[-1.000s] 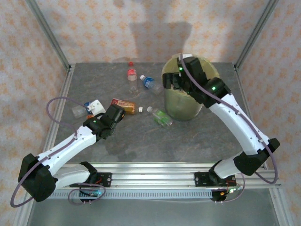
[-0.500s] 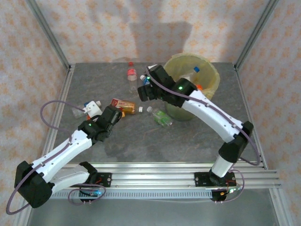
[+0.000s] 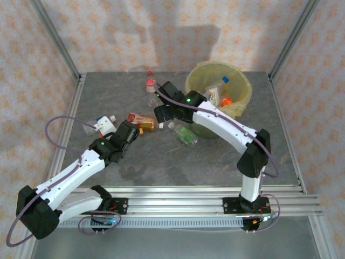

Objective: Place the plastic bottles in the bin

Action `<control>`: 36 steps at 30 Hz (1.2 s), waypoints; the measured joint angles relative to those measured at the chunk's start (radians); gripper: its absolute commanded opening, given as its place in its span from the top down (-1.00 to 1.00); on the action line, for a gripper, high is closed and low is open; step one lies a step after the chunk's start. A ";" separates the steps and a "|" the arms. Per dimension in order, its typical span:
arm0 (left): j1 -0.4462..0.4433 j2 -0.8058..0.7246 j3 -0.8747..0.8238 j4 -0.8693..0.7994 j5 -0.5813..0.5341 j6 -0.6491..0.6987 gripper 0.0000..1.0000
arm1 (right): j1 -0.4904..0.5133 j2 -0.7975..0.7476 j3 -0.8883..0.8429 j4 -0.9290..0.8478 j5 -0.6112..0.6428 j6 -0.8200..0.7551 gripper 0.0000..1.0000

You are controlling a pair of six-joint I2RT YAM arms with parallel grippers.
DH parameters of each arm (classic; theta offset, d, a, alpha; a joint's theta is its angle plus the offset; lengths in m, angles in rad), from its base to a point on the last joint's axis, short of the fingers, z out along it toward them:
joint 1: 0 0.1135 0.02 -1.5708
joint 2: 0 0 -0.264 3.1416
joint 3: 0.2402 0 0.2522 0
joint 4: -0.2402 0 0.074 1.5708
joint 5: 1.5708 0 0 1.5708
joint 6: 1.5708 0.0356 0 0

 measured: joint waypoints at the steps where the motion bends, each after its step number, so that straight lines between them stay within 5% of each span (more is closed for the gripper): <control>1: 0.000 0.000 0.000 0.000 0.000 0.000 -1.00 | 0.000 0.011 0.000 -0.006 0.003 0.004 -0.89; 36: 0.000 0.032 -0.006 0.000 0.000 0.001 -1.00 | -0.092 0.172 -0.189 0.010 0.003 0.052 -0.89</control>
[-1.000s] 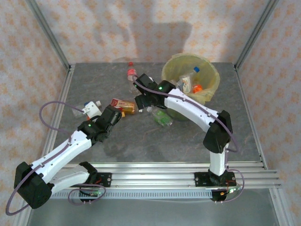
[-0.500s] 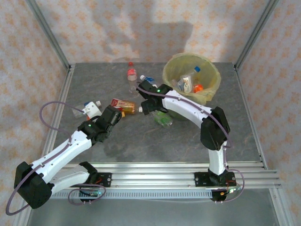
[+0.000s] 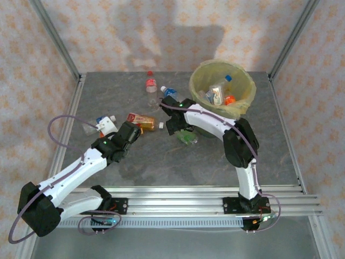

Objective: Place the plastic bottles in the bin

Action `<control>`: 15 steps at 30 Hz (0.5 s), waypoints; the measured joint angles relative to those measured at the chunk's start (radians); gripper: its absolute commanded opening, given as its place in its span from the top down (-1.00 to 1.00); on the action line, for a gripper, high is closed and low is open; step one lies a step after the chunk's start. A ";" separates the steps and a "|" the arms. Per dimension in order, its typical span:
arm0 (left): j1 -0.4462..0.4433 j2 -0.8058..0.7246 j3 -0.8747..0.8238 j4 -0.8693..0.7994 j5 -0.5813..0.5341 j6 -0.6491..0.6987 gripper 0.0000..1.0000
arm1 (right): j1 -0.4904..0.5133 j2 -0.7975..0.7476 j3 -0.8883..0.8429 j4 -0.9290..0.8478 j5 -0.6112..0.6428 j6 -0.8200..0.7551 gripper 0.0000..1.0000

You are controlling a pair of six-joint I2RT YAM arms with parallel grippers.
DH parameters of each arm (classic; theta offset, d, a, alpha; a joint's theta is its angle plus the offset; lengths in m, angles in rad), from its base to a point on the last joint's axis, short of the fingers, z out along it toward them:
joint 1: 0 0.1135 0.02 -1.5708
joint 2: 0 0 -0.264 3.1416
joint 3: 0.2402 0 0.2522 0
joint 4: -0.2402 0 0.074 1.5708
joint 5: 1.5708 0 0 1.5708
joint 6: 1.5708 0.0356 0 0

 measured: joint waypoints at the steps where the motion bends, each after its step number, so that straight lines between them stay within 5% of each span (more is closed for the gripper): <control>1: 0.000 0.001 0.000 0.000 0.000 0.000 -1.00 | -0.001 0.008 0.000 0.002 -0.003 0.000 -0.89; 15: 0.000 0.002 0.001 0.000 0.000 0.000 -1.00 | -0.002 0.100 -0.005 0.025 -0.106 -0.004 -0.72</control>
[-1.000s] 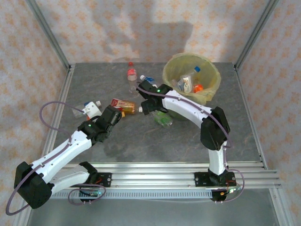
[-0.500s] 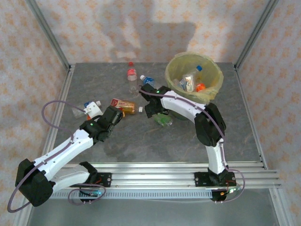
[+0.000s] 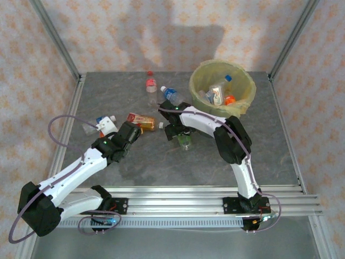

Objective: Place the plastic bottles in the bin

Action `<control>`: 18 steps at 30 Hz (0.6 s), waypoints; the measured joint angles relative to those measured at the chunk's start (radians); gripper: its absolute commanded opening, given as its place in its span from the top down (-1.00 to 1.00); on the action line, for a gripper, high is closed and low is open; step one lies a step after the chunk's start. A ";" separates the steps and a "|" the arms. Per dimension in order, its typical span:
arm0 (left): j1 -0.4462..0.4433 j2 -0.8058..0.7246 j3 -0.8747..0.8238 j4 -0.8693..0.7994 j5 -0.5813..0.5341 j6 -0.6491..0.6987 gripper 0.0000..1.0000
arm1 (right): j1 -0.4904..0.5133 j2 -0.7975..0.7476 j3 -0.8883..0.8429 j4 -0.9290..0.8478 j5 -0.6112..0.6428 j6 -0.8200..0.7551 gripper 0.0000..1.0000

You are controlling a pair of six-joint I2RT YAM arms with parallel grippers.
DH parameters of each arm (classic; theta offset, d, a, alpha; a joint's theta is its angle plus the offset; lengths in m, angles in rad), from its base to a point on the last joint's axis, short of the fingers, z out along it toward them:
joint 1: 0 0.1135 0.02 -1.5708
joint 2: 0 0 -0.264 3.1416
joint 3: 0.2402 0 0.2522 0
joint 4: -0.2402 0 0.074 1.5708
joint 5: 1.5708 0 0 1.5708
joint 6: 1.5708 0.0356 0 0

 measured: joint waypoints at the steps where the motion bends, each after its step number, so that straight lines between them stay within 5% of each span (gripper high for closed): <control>1: 0.000 0.000 0.000 0.000 0.000 0.000 -1.00 | 0.000 0.006 0.000 0.000 -0.008 0.000 -0.70; 10: 0.000 0.000 0.000 0.000 0.000 0.001 -1.00 | 0.000 0.010 -0.007 0.008 -0.056 0.007 -0.19; 14: 0.000 0.000 0.000 0.000 0.000 0.001 -1.00 | 0.001 0.006 -0.005 0.007 -0.061 0.016 0.29; 18: 0.000 0.006 0.002 0.000 0.000 0.001 -1.00 | 0.010 -0.017 -0.005 0.003 -0.054 0.027 0.42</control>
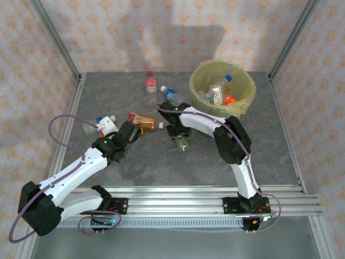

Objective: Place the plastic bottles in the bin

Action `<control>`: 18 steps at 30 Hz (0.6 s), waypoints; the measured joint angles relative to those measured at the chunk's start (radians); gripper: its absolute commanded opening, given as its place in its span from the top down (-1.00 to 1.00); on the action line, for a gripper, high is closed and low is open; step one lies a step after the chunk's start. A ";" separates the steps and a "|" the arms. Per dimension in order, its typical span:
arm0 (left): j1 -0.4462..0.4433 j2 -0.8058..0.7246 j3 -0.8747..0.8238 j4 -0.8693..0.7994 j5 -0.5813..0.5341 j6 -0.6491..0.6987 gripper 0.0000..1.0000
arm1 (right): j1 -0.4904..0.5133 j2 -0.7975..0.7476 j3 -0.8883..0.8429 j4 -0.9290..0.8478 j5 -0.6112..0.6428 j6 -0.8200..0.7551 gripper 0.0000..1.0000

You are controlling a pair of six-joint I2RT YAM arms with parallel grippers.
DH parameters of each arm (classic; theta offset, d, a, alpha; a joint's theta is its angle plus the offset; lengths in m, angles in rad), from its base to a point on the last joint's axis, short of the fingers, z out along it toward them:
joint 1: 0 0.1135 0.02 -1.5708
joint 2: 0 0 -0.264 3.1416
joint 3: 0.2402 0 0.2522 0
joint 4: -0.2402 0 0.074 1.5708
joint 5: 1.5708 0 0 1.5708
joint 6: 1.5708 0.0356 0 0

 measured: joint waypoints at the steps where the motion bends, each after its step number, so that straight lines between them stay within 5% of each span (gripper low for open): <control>1: 0.000 0.000 0.000 0.000 0.000 0.000 -1.00 | 0.004 -0.010 0.001 -0.001 0.002 0.003 0.44; 18: 0.000 0.000 0.000 0.000 0.000 0.000 -1.00 | 0.015 -0.390 0.277 0.002 0.079 -0.045 0.60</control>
